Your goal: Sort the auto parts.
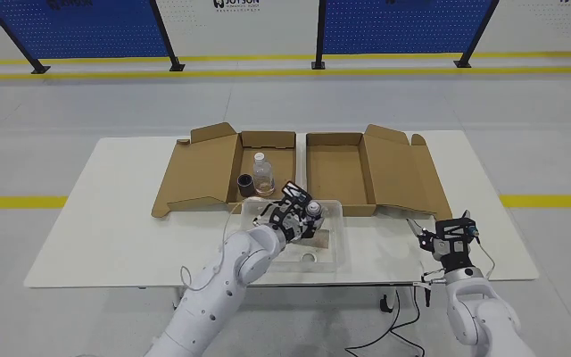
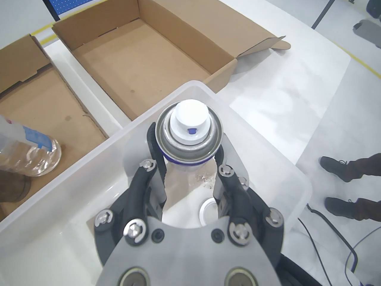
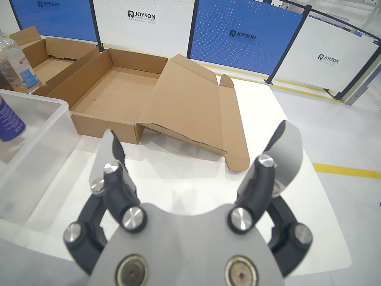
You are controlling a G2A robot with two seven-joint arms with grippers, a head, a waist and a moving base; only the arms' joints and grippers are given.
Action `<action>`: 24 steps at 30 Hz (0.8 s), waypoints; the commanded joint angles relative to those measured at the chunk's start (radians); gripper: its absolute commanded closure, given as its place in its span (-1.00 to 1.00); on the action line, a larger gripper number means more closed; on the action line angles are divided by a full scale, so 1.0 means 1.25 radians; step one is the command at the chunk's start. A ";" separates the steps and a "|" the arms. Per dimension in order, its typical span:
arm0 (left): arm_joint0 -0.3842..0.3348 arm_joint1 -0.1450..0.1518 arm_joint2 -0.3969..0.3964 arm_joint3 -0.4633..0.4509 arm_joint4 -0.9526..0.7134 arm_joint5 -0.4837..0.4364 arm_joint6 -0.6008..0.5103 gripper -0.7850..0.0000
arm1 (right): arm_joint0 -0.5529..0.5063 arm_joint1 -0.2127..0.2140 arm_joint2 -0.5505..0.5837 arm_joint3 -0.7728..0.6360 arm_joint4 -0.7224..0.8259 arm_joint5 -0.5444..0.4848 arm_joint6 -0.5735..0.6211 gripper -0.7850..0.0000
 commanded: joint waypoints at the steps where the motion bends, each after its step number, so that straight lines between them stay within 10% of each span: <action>1: 0.020 0.006 -0.017 -0.034 -0.001 -0.002 -0.014 1.00 | 0.000 0.000 0.000 0.000 0.000 0.000 0.000 -1.00; 24: 0.176 0.056 -0.174 -0.235 -0.020 -0.074 -0.060 1.00 | 0.000 0.000 0.000 0.000 0.000 0.000 0.000 -1.00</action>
